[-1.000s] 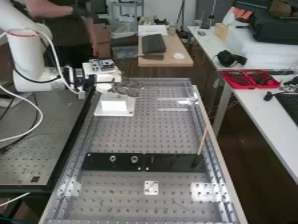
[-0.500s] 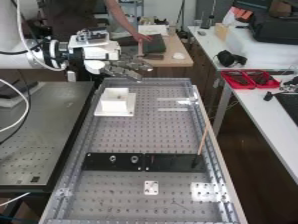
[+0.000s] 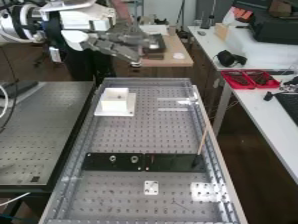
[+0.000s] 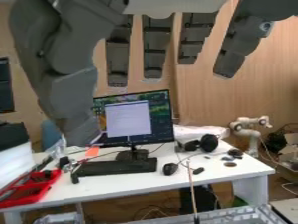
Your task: Grab the smaller nut and place it in the white container
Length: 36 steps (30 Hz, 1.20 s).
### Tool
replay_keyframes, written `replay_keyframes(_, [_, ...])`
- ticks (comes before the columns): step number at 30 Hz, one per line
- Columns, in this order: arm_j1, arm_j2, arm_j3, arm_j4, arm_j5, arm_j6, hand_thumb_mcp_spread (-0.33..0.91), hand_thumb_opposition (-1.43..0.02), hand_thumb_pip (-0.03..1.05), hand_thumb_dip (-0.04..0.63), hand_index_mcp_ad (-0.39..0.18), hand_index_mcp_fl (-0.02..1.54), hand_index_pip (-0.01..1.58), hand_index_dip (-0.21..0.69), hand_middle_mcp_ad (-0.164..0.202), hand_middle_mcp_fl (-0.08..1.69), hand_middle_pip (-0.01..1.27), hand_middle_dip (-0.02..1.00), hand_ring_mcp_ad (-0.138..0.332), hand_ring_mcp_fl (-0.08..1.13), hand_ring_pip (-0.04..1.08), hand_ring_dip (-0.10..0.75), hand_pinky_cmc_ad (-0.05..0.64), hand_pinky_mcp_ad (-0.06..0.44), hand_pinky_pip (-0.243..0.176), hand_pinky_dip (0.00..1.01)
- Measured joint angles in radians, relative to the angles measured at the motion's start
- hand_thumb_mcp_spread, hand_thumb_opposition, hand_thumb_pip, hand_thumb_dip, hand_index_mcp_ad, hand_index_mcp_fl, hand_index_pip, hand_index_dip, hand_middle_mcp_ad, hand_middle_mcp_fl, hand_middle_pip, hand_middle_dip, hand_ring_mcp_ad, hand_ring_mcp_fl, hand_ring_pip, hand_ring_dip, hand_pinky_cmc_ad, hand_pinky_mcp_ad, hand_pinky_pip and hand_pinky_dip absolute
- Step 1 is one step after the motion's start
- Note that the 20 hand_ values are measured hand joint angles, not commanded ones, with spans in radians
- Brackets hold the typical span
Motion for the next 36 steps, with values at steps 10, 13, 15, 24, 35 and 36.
replay_keyframes(10, [-0.018,0.033,0.051,-0.065,0.025,-0.024,0.4,-0.78,0.56,0.225,-0.155,0.02,0.61,0.079,0.01,0.15,0.13,0.24,0.096,0.0,0.11,0.087,0.342,0.246,-0.056,0.41])
replay_keyframes(13, [-0.023,0.037,0.063,-0.083,0.028,-0.023,0.39,-0.78,0.56,0.222,-0.136,0.02,0.53,0.079,0.01,0.15,0.13,0.24,0.096,0.0,0.11,0.087,0.342,0.253,-0.061,0.43])
replay_keyframes(15, [-0.028,0.036,0.07,-0.093,0.027,-0.017,0.39,-0.78,0.56,0.222,-0.126,0.02,0.47,0.079,0.007,0.15,0.13,0.24,0.096,0.0,0.11,0.087,0.342,0.264,-0.061,0.44])
replay_keyframes(24, [-0.036,0.028,0.084,-0.11,0.023,-0.011,0.38,-0.76,0.52,0.206,-0.12,0.04,0.29,0.079,0.007,0.1,0.13,0.24,0.099,0.0,0.11,0.087,0.342,0.265,-0.061,0.45])
replay_keyframes(35, [-0.042,0.016,0.094,-0.118,0.017,-0.011,0.38,-0.74,0.52,0.206,-0.12,0.06,0.24,0.079,0.007,0.1,0.13,0.24,0.091,0.0,0.11,0.087,0.342,0.264,-0.075,0.46])
replay_keyframes(36, [-0.043,0.016,0.094,-0.118,0.016,-0.011,0.38,-0.74,0.52,0.206,-0.12,0.06,0.24,0.079,0.007,0.1,0.13,0.24,0.091,0.0,0.11,0.087,0.342,0.264,-0.075,0.46])
